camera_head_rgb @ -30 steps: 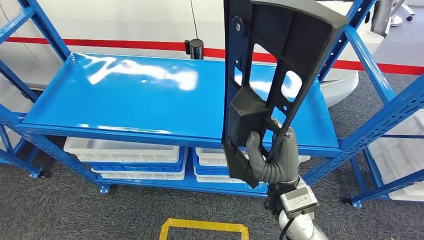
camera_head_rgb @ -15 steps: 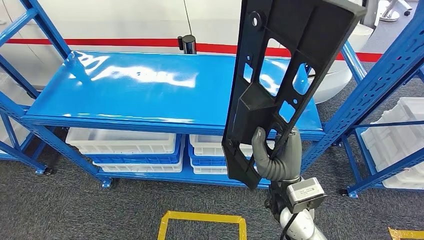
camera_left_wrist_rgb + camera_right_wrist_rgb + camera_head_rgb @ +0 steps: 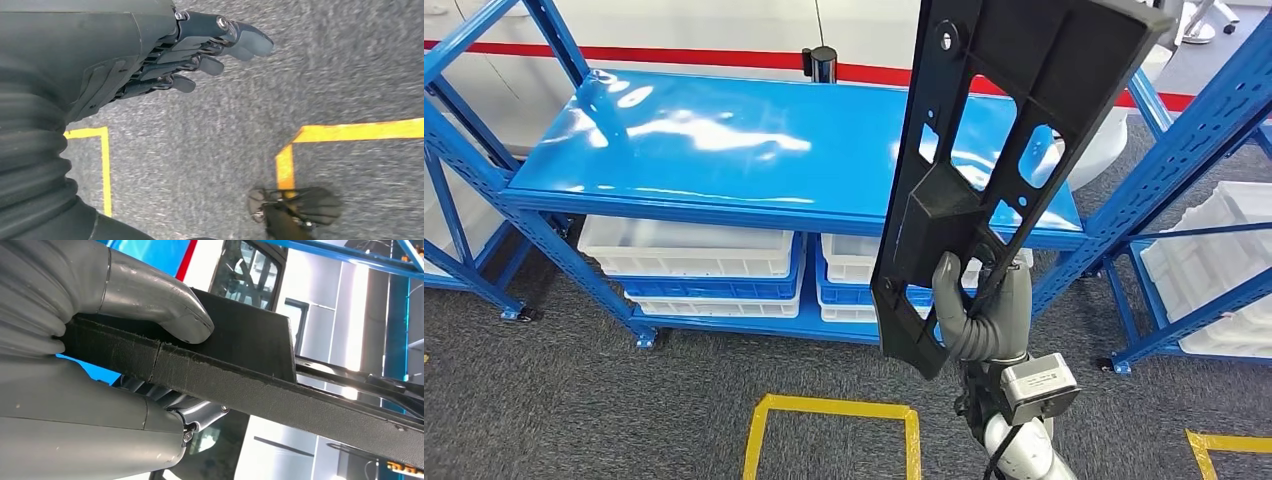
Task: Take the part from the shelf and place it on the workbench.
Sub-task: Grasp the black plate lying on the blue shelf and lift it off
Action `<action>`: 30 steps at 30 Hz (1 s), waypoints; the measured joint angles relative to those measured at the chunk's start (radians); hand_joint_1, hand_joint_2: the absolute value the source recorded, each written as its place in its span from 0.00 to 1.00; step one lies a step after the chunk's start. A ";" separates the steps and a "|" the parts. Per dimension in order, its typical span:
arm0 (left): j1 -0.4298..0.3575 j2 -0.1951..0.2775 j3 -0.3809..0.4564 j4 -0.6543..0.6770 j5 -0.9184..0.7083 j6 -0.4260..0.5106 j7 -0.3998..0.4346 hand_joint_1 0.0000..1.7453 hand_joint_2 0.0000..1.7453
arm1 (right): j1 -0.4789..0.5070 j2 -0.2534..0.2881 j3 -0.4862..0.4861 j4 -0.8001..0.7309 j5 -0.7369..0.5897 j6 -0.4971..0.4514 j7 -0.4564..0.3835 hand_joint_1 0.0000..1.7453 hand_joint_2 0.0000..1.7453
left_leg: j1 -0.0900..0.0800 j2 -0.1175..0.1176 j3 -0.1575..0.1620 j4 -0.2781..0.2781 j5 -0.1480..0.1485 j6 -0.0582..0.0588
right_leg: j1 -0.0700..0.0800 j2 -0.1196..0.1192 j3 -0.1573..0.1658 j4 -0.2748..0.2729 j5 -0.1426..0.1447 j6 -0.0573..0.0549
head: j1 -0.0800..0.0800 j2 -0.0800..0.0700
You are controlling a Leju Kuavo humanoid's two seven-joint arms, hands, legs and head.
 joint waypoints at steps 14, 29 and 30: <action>0.003 -0.002 0.000 0.000 -0.014 0.000 0.003 0.00 1.00 | 0.004 0.002 0.000 0.000 0.013 0.006 -0.016 1.00 1.00 | 0.015 -0.004 -0.077 0.282 -0.144 -0.069 | 0.000 -0.004 0.114 -0.289 0.097 -0.053 | -0.009 0.000; -0.004 -0.002 0.001 0.000 -0.023 0.001 -0.003 0.00 1.00 | 0.013 0.005 -0.017 -0.011 0.011 0.008 -0.060 1.00 1.00 | 0.008 -0.004 -0.008 0.024 -0.017 -0.001 | -0.004 -0.002 -0.060 0.041 -0.032 -0.009 | -0.006 0.000; -0.004 -0.003 0.001 0.000 -0.023 0.001 -0.003 0.00 1.00 | 0.014 0.005 -0.017 -0.011 0.007 0.008 -0.061 1.00 1.00 | 0.007 -0.003 -0.024 0.024 -0.004 -0.002 | -0.002 -0.002 -0.037 0.036 -0.016 0.000 | -0.006 0.000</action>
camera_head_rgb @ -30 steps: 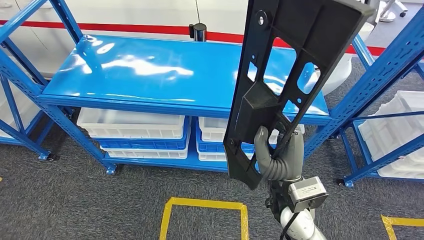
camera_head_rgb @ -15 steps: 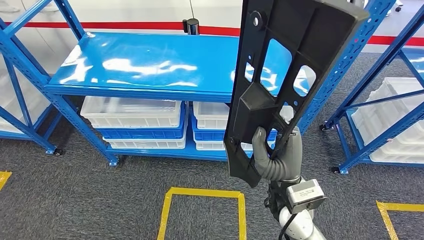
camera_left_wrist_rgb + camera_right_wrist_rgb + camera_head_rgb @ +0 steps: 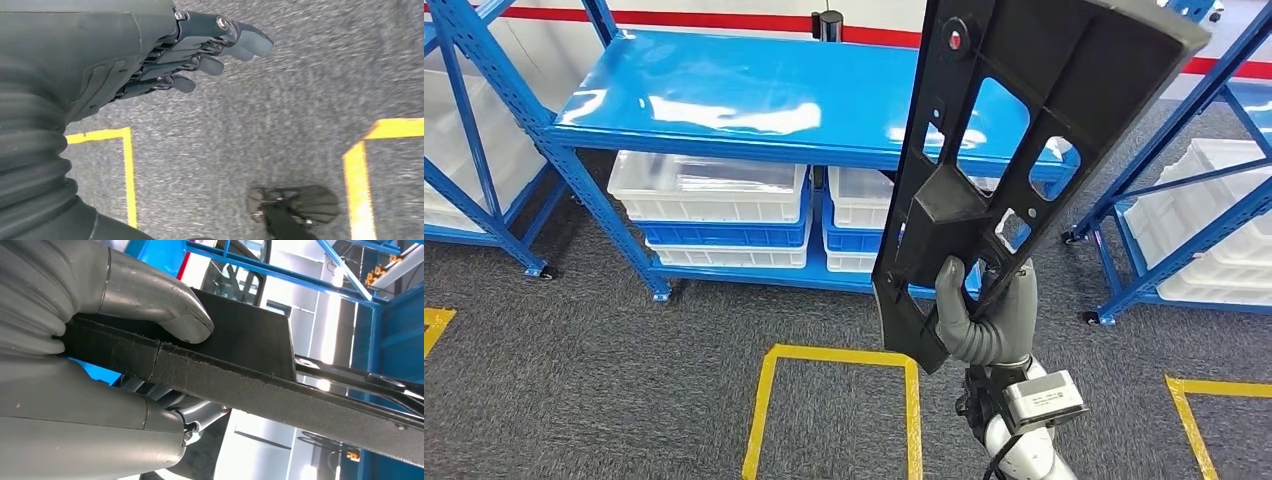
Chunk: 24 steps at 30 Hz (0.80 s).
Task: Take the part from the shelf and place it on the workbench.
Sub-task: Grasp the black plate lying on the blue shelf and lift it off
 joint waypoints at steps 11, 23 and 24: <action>0.003 -0.003 0.002 0.000 0.000 -0.002 -0.001 0.00 1.00 | 0.004 0.005 -0.006 -0.011 -0.006 0.003 -0.021 1.00 1.00 | 0.004 -0.002 -0.075 0.090 -0.049 -0.052 | 0.004 -0.001 0.189 -0.323 0.072 -0.055 | -0.006 0.000; -0.003 -0.004 0.014 0.000 0.001 -0.001 -0.004 0.00 1.00 | 0.015 0.005 -0.013 -0.016 0.009 0.003 -0.033 1.00 1.00 | 0.005 -0.007 0.117 -0.003 -0.088 -0.036 | 0.003 -0.003 0.059 -0.279 0.164 -0.006 | -0.009 0.000; -0.003 -0.004 0.015 0.000 0.001 -0.001 -0.004 0.00 1.00 | 0.015 0.005 -0.014 -0.016 0.009 0.003 -0.034 1.00 1.00 | 0.005 -0.004 0.106 -0.005 -0.077 -0.022 | 0.001 -0.002 0.048 -0.267 0.150 -0.005 | -0.008 0.000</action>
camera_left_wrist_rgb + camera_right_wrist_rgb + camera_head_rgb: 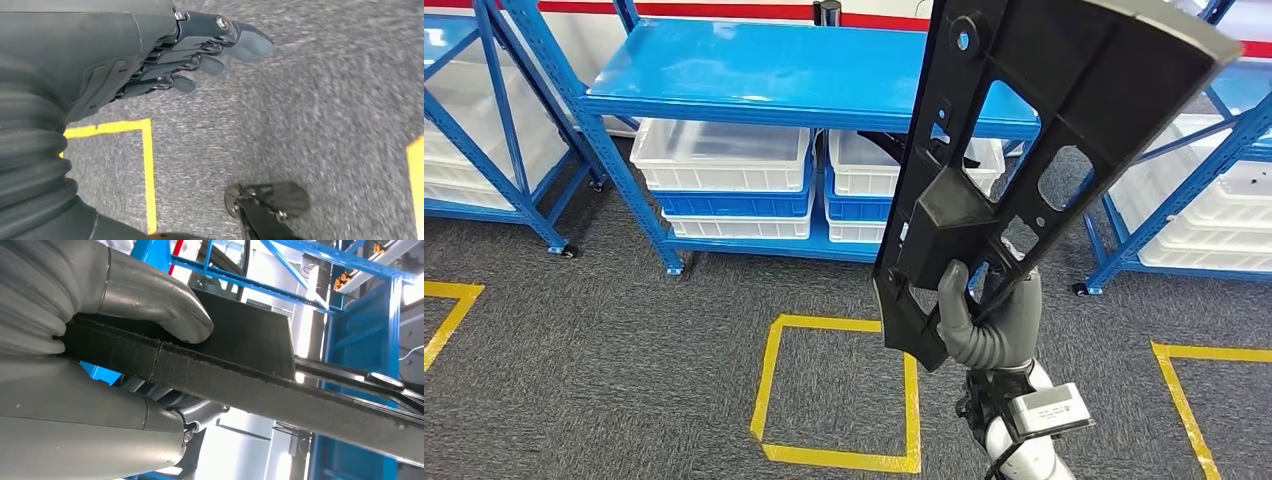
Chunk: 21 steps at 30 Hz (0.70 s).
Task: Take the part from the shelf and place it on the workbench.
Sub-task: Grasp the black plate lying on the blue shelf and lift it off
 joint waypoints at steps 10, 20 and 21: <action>-0.001 0.000 0.003 0.000 -0.001 0.000 -0.004 0.00 1.00 | -0.001 -0.002 -0.004 -0.001 0.001 0.020 -0.012 1.00 1.00 | -0.003 0.008 -0.159 0.001 0.133 0.007 | 0.002 0.003 0.134 0.058 -0.115 0.011 | 0.005 0.000; 0.005 0.001 0.011 0.000 -0.001 -0.003 -0.005 0.00 1.00 | 0.000 -0.004 -0.004 -0.005 0.004 0.024 -0.018 1.00 1.00 | 0.006 0.004 -0.211 0.229 -0.030 -0.039 | 0.005 -0.002 0.127 -0.044 -0.067 -0.057 | -0.001 0.000; 0.005 0.001 0.011 0.000 0.000 -0.008 -0.005 0.00 1.00 | 0.000 -0.004 -0.004 -0.005 0.004 0.024 -0.018 1.00 1.00 | 0.007 0.004 -0.203 0.261 -0.027 -0.041 | 0.006 -0.001 0.116 -0.043 -0.058 -0.057 | -0.001 0.000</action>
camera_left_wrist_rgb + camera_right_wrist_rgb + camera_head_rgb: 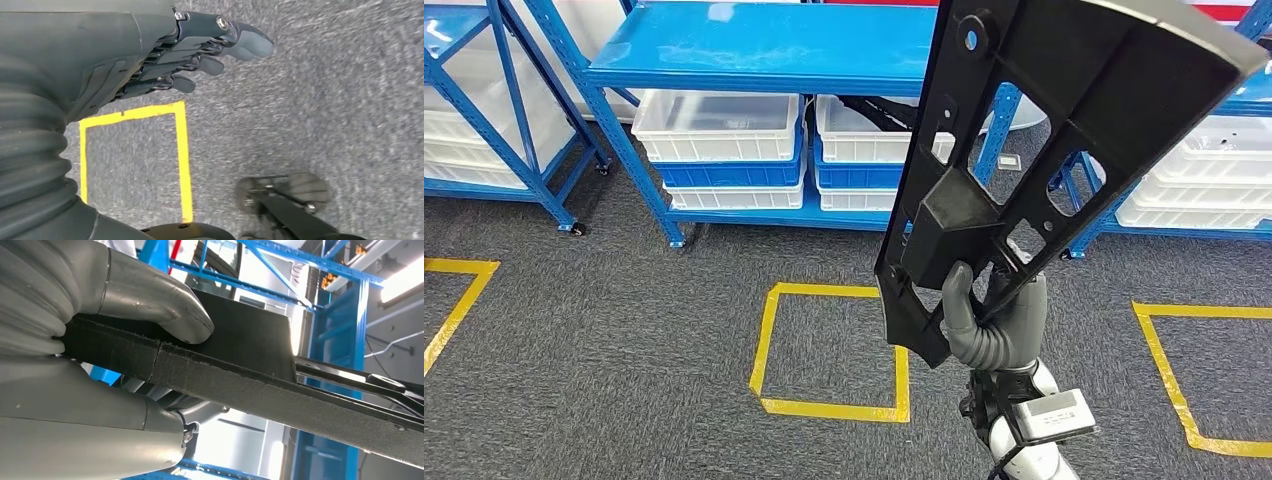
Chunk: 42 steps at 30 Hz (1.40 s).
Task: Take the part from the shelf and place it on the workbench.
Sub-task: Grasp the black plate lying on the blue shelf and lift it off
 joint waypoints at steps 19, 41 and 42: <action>0.023 0.049 0.053 0.000 0.055 -0.351 -0.114 0.00 1.00 | 0.042 -0.014 -0.024 -0.001 0.130 -0.020 -0.013 1.00 1.00 | -0.002 0.002 0.169 -0.281 0.073 0.045 | -0.008 0.004 -0.055 0.084 -0.017 0.072 | 0.006 0.000; 0.023 0.060 0.068 -0.001 0.042 -0.320 -0.131 0.00 1.00 | 0.055 -0.025 -0.030 -0.004 0.182 -0.032 -0.004 1.00 1.00 | 0.005 0.001 0.176 -0.334 0.116 0.046 | -0.006 0.006 -0.077 0.108 -0.044 0.052 | 0.008 0.000; 0.023 0.060 0.068 -0.001 0.041 -0.317 -0.131 0.00 1.00 | 0.055 -0.026 -0.030 -0.004 0.184 -0.033 -0.002 1.00 1.00 | 0.007 0.001 0.173 -0.335 0.117 0.047 | -0.008 0.006 -0.107 0.173 -0.072 0.052 | 0.009 0.000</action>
